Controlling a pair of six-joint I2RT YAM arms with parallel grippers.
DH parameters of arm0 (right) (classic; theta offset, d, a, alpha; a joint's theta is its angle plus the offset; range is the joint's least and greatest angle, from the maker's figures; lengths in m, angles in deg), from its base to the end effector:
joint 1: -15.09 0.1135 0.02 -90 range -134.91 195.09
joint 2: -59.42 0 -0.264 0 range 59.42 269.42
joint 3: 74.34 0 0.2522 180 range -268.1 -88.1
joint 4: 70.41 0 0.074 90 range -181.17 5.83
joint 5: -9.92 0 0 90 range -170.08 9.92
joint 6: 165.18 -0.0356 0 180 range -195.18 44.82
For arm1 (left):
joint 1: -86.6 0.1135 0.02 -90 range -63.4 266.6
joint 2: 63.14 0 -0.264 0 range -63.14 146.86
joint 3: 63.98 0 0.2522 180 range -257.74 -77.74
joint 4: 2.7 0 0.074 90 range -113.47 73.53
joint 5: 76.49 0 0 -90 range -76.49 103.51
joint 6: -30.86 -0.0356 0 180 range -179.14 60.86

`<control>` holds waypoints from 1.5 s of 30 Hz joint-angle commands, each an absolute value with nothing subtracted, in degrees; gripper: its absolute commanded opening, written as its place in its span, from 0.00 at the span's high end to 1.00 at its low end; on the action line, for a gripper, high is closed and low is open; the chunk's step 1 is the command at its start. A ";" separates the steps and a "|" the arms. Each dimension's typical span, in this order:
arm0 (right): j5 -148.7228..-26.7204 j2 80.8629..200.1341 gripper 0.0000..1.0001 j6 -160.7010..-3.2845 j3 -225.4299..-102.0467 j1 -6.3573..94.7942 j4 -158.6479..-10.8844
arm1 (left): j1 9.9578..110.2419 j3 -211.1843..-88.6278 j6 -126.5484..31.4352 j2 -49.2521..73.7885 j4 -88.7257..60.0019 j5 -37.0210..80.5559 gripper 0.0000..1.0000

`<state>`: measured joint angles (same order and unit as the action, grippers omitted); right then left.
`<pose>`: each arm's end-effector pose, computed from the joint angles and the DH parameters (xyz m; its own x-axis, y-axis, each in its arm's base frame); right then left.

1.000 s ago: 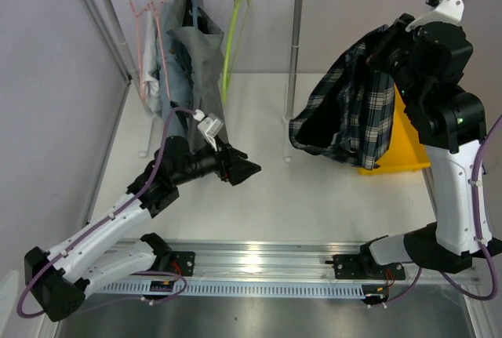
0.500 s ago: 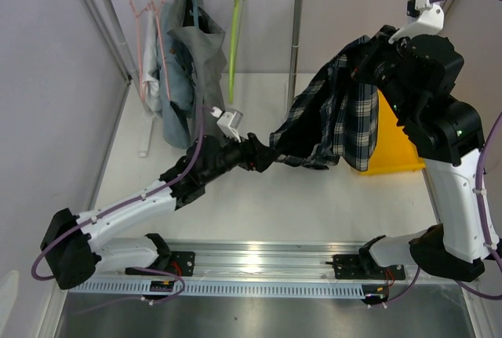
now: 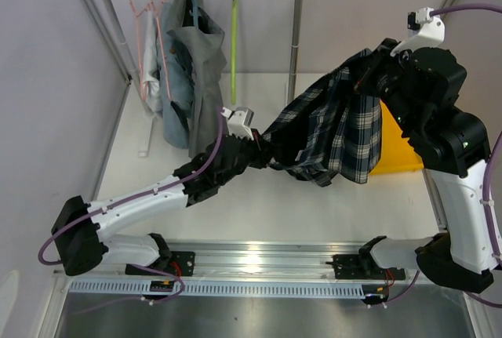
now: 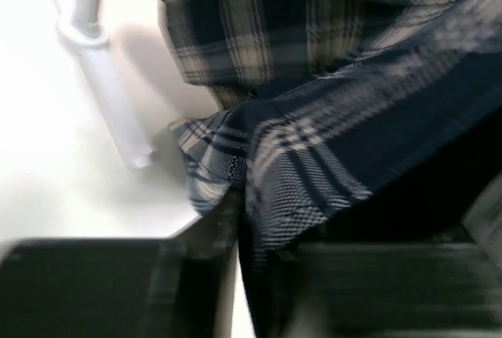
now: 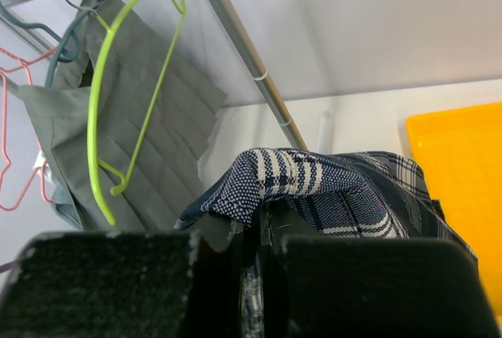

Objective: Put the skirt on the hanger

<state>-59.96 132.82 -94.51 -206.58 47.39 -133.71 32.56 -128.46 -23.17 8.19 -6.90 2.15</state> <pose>0.1605 0.0870 0.5740 -0.1322 0.2842 -0.9496 -0.1782 0.9356 0.3048 0.1776 -0.2329 0.3127 -0.4905 -0.3045 -0.8165 0.4843 0.6837 -0.5459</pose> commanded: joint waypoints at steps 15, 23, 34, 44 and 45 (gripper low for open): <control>-63.45 124.19 1.00 -95.13 -196.74 36.81 -139.72 | 32.81 -149.98 -35.40 -8.12 -41.42 -17.61 1.00; -78.57 119.81 1.00 -98.98 -180.10 29.42 -137.88 | 33.34 -149.64 -32.69 -7.85 -48.28 -13.22 1.00; -83.78 102.58 0.92 -115.52 -133.47 38.90 -125.39 | 33.43 -123.01 -22.32 -10.58 -45.66 -7.07 1.00; -81.83 106.43 0.61 -113.68 -124.50 35.93 -122.15 | 37.73 -110.44 -19.94 -3.64 -36.69 -0.56 1.00; -82.36 106.79 0.59 -113.50 -123.97 35.40 -121.18 | 38.86 -110.00 -20.11 -2.50 -35.20 0.05 0.99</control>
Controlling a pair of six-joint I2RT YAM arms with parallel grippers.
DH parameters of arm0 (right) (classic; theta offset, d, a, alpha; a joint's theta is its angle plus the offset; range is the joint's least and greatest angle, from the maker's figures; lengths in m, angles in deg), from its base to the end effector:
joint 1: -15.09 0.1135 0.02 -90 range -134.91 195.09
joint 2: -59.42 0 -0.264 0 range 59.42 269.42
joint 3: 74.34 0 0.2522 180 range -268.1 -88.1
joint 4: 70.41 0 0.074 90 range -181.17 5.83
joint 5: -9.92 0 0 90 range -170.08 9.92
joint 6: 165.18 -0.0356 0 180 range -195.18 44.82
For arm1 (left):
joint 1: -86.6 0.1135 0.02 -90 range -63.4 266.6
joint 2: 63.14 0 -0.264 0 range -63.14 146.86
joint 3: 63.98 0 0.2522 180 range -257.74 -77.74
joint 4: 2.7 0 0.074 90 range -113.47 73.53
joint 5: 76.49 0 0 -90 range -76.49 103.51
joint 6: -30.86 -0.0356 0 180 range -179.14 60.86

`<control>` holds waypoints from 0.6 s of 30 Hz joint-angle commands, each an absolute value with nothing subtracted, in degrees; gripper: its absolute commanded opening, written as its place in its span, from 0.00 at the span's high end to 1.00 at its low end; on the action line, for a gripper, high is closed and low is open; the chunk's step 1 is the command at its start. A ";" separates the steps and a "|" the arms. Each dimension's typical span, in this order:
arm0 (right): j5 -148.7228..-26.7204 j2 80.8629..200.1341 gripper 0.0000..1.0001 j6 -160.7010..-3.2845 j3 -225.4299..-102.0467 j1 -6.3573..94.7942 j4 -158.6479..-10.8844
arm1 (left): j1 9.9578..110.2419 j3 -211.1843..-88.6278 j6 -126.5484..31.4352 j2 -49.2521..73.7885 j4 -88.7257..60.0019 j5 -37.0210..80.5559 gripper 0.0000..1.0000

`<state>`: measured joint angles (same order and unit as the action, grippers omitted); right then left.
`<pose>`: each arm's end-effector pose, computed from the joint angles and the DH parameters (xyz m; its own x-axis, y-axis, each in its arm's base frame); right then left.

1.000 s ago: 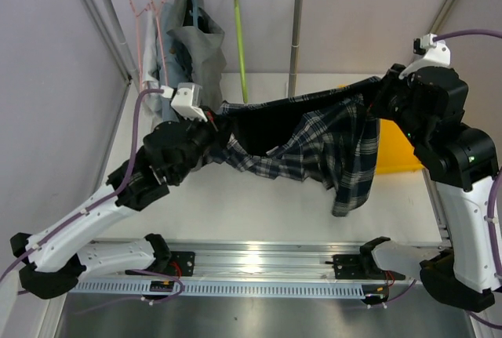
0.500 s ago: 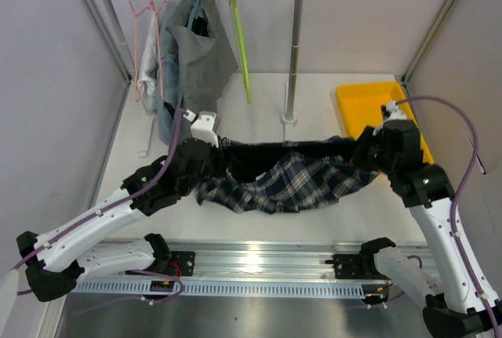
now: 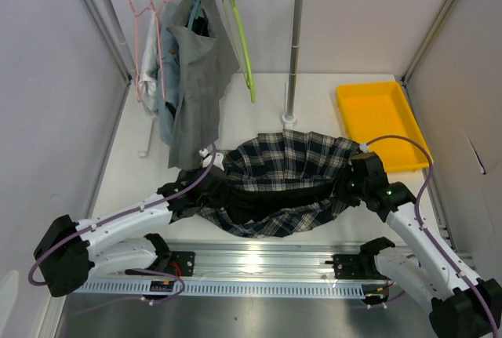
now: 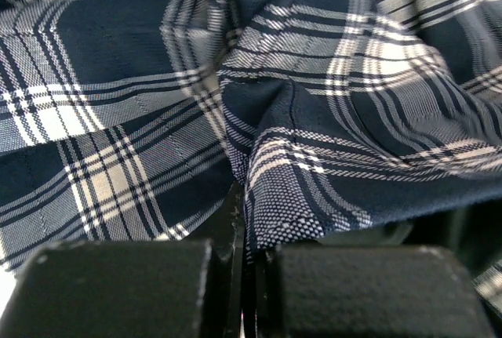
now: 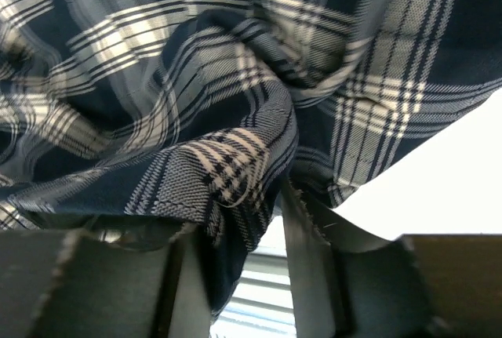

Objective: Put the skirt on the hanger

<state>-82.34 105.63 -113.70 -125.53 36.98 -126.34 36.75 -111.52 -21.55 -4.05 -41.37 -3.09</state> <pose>0.1457 0.0601 0.2409 -0.8102 0.3451 -0.4738 0.1393 0.8985 0.4163 0.1372 -0.1468 0.2064 -0.7676 0.0033 -0.6409 0.1848 0.9587 -0.2163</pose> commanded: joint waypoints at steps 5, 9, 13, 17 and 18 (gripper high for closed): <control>-84.30 110.39 0.88 -111.22 -123.52 32.15 -117.75 | 43.26 -108.85 -21.34 1.19 -31.50 4.88 0.96; -85.70 114.43 1.00 -109.55 -124.84 29.51 -116.34 | 46.68 -109.47 -22.48 3.83 -30.27 4.89 0.96; -89.83 114.96 1.00 -108.32 -125.63 26.87 -115.11 | 50.65 -108.67 -23.89 5.07 -27.28 9.46 0.97; -87.14 114.79 0.87 -108.49 -127.65 32.21 -115.72 | 50.13 -109.63 -26.61 1.21 -25.33 15.25 0.86; -86.50 114.79 0.83 -108.84 -128.26 33.19 -116.16 | 49.86 -110.60 -27.40 0.68 -25.78 15.35 0.80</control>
